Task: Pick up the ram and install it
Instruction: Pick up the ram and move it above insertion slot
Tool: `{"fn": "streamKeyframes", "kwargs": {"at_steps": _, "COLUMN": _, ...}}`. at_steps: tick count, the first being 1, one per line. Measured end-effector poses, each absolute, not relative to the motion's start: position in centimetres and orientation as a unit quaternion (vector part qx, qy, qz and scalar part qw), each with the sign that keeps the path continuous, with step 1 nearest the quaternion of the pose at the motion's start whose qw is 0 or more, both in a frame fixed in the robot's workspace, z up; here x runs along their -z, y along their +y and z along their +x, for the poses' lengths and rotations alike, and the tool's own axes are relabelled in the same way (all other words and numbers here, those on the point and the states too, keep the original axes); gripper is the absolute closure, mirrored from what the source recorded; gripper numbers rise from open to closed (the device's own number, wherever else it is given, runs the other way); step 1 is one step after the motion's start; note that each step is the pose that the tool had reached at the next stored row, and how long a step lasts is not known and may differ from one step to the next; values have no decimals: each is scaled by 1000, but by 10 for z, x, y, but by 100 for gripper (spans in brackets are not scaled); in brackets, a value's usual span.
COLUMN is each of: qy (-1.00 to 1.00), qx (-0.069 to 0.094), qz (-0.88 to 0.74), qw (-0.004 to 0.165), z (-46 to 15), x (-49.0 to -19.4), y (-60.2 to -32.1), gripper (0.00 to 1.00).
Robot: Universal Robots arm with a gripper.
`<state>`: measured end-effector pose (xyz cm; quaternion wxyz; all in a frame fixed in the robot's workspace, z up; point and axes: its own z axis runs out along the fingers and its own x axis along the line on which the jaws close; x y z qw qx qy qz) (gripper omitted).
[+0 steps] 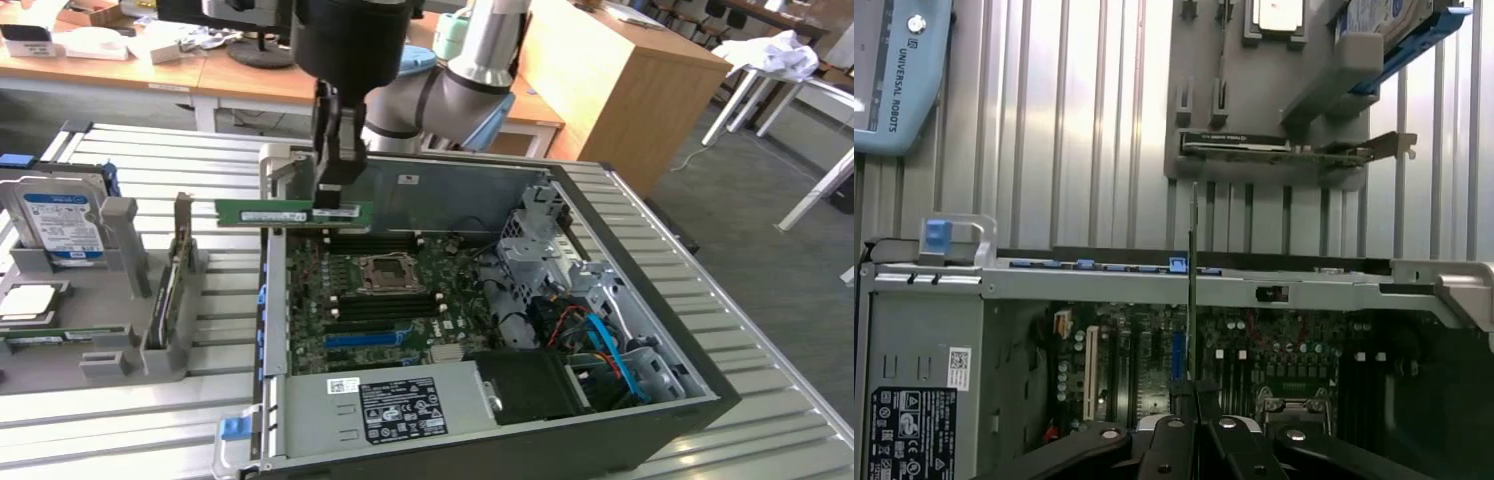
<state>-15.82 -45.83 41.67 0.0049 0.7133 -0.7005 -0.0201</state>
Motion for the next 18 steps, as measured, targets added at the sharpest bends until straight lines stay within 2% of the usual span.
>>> {"fn": "streamKeyframes", "kwargs": {"at_steps": 18, "qy": -697, "qx": 20, "qz": 716, "qw": 5, "z": -94, "x": -417, "y": -460, "gripper": 88}}
